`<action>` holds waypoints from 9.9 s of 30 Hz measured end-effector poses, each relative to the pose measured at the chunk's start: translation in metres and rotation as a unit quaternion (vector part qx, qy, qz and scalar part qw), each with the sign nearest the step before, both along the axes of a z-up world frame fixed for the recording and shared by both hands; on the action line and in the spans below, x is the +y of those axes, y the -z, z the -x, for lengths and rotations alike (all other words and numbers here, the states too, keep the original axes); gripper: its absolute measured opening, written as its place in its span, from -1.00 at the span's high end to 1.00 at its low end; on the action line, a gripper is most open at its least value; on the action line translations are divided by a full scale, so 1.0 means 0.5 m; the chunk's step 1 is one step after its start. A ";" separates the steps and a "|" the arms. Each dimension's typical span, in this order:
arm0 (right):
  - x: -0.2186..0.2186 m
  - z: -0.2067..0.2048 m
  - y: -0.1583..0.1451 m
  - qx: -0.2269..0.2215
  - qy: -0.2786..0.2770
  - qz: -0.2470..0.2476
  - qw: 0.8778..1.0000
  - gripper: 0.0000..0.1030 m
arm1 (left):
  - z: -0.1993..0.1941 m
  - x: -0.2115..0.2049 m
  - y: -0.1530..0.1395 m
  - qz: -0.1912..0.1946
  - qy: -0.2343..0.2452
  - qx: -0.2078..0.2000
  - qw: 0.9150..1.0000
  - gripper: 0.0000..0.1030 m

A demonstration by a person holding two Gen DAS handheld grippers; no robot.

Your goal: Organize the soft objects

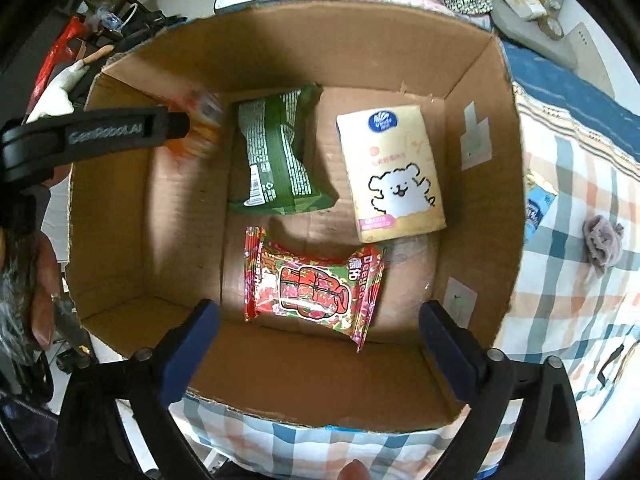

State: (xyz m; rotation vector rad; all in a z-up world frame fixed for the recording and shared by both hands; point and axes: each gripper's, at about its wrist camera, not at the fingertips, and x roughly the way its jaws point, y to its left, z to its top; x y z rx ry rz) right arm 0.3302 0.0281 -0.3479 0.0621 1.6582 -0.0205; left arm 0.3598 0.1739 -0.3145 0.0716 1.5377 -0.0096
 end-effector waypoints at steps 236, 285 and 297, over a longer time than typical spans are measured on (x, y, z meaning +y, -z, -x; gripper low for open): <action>0.125 -0.019 0.000 -0.009 -0.071 -0.081 0.994 -0.11 | 0.129 0.049 0.012 0.089 0.000 0.061 0.994 0.71; 0.014 0.120 -0.135 -0.116 0.021 0.060 0.991 -1.00 | 0.306 0.028 -0.211 0.042 -0.068 -0.130 0.988 -0.80; 0.027 0.213 -0.285 -0.183 0.013 0.058 0.981 -1.00 | 0.398 -0.016 -0.362 -0.001 -0.048 -0.225 0.973 -0.80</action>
